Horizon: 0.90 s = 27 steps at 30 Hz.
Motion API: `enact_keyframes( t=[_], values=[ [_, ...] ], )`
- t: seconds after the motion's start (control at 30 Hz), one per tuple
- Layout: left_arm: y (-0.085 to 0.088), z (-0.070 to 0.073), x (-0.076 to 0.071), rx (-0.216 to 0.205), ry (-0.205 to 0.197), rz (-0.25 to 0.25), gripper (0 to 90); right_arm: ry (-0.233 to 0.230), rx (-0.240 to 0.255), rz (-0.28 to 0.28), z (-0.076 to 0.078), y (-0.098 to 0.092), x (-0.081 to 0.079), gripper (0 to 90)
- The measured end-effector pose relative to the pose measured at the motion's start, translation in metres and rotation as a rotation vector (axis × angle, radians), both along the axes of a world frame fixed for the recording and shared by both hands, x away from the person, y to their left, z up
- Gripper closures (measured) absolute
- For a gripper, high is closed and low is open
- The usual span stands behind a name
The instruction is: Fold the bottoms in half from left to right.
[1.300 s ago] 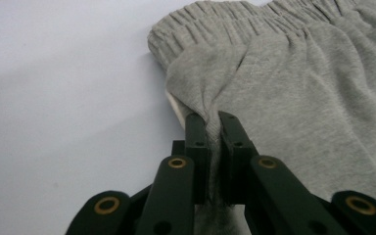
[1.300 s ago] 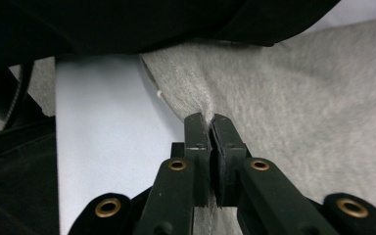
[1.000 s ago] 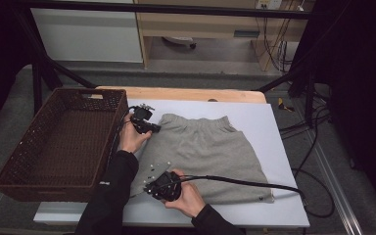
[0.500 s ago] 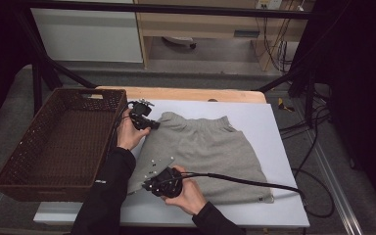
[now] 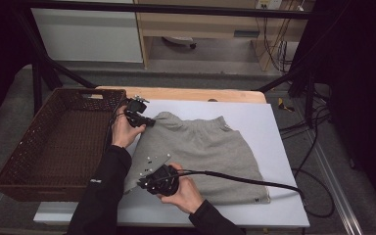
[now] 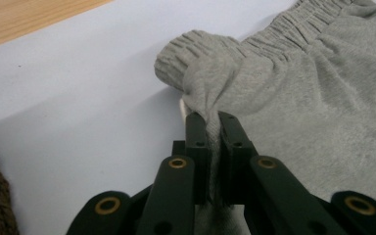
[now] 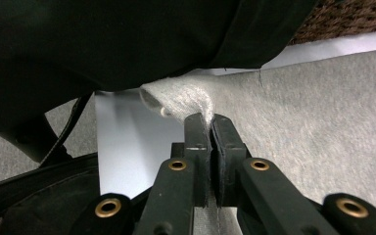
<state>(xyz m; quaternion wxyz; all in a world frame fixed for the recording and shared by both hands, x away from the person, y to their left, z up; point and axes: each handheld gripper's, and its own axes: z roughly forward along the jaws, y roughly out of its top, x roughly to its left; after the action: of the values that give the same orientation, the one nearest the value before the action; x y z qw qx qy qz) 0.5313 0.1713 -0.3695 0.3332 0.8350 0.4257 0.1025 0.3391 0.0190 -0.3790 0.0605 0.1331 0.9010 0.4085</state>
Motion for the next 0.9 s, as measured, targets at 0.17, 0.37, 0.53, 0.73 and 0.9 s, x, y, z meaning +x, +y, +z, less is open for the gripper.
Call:
enact_keyframes(
  t=[0.17, 0.37, 0.53, 0.73, 0.9],
  values=[
    [0.004, 0.008, -0.002, -0.002, -0.009, 0.012, 84.6, -0.008, 0.014, 0.001, 0.007, 0.000, -0.002, 87.3],
    [0.008, 0.014, -0.004, 0.004, -0.005, 0.014, 84.6, -0.015, 0.038, 0.001, 0.016, 0.000, -0.002, 87.3],
    [0.009, 0.018, -0.006, -0.001, 0.001, 0.018, 84.6, -0.020, 0.048, -0.003, 0.023, -0.002, -0.002, 87.3],
    [0.012, 0.025, -0.008, -0.007, 0.002, 0.026, 84.6, -0.027, 0.055, 0.001, 0.028, -0.001, -0.005, 87.3],
    [0.013, 0.032, -0.011, -0.003, -0.010, 0.027, 84.6, -0.036, 0.053, 0.010, 0.031, 0.001, -0.007, 87.3]
  ],
)
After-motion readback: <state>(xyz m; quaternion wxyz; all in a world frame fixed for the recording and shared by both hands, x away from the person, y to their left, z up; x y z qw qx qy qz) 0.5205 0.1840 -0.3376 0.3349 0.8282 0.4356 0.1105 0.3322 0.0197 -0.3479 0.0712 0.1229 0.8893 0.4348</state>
